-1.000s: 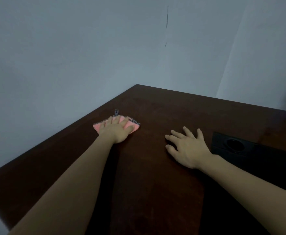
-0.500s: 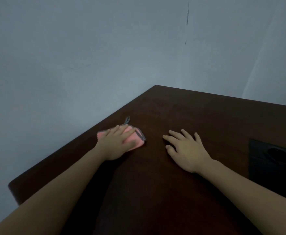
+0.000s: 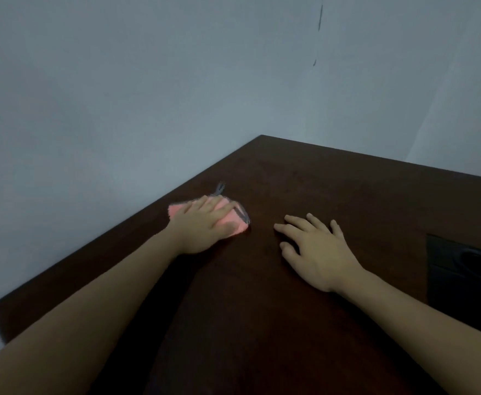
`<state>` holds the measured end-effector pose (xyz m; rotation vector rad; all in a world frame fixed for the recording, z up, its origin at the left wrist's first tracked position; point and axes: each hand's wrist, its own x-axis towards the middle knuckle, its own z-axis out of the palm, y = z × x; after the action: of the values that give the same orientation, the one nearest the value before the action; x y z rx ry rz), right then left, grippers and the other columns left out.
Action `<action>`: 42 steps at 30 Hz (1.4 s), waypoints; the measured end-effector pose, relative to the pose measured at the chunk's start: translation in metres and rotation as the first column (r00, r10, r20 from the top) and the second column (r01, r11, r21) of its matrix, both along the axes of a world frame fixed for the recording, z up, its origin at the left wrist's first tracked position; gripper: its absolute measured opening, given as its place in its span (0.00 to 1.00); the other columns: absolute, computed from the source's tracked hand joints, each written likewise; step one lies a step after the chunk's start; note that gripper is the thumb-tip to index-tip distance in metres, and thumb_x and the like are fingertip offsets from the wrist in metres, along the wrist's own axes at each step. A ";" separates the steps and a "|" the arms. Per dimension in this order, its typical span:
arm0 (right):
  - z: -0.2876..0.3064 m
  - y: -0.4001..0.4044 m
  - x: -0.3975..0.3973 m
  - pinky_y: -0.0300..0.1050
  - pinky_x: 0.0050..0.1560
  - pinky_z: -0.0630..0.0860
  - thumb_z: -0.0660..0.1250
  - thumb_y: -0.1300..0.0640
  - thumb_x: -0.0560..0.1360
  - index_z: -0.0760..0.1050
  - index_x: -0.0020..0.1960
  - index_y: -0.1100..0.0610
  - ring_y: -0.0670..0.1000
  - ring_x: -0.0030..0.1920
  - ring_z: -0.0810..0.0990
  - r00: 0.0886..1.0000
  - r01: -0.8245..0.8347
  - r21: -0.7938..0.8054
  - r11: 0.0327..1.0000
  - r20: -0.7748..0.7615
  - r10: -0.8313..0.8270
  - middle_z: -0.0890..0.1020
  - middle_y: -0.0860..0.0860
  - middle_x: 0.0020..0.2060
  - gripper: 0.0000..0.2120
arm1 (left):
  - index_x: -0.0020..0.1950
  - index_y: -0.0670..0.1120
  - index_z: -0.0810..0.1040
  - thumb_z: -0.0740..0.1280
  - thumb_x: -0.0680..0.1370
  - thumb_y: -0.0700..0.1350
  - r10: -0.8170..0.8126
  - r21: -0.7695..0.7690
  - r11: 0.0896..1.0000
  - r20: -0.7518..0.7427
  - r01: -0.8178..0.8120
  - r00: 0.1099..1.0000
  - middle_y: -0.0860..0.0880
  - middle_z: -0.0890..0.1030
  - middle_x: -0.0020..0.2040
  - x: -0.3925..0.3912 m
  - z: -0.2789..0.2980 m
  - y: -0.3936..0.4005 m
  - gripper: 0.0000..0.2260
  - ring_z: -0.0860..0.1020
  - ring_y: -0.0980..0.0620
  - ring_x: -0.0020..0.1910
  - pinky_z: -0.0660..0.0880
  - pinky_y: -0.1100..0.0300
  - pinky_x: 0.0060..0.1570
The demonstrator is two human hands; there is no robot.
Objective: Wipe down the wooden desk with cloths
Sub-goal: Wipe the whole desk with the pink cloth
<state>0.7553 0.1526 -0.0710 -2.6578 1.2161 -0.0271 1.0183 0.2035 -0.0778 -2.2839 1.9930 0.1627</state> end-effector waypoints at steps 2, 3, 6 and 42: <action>0.000 0.000 -0.001 0.68 0.78 0.44 0.49 0.41 0.85 0.56 0.80 0.39 0.55 0.82 0.47 1.000 0.000 0.005 1.000 0.000 0.000 0.53 0.43 0.82 0.24 | 0.80 0.66 0.42 0.30 0.67 0.79 -0.094 -0.012 0.996 -0.033 0.093 0.995 0.58 0.40 0.81 -0.001 -0.002 0.037 0.43 0.42 0.52 0.81 0.41 0.49 0.79; 0.000 0.000 -0.001 0.68 0.78 0.44 0.48 0.42 0.85 0.55 0.80 0.39 0.55 0.82 0.47 1.000 -0.003 0.010 1.000 -0.002 0.003 0.53 0.43 0.82 0.24 | 0.79 0.68 0.42 0.32 0.68 0.79 -0.098 -0.010 0.995 -0.061 0.098 0.993 0.61 0.39 0.79 0.003 -0.001 0.052 0.40 0.40 0.55 0.80 0.39 0.53 0.78; -0.001 0.000 -0.002 0.67 0.78 0.44 0.48 0.42 0.85 0.54 0.81 0.39 0.55 0.82 0.46 1.000 -0.007 0.014 1.000 -0.010 0.007 0.52 0.43 0.82 0.24 | 0.79 0.69 0.44 0.39 0.71 0.77 -0.056 0.008 0.998 -0.107 0.057 0.993 0.64 0.39 0.78 0.024 0.003 0.069 0.37 0.39 0.58 0.79 0.38 0.57 0.75; -0.001 0.002 -0.003 0.69 0.78 0.44 0.49 0.42 0.84 0.58 0.80 0.40 0.56 0.82 0.49 1.000 0.002 0.000 1.000 0.024 -0.002 0.55 0.44 0.82 0.24 | 0.82 0.61 0.45 0.43 0.83 0.66 0.215 -0.008 0.977 -0.019 -0.215 0.976 0.52 0.45 0.84 0.054 -0.004 0.025 0.28 0.46 0.47 0.82 0.44 0.45 0.80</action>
<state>0.7527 0.1546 -0.0719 -2.6486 1.2115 -0.0597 1.0726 0.2280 -0.0814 -2.5096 1.7534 0.1919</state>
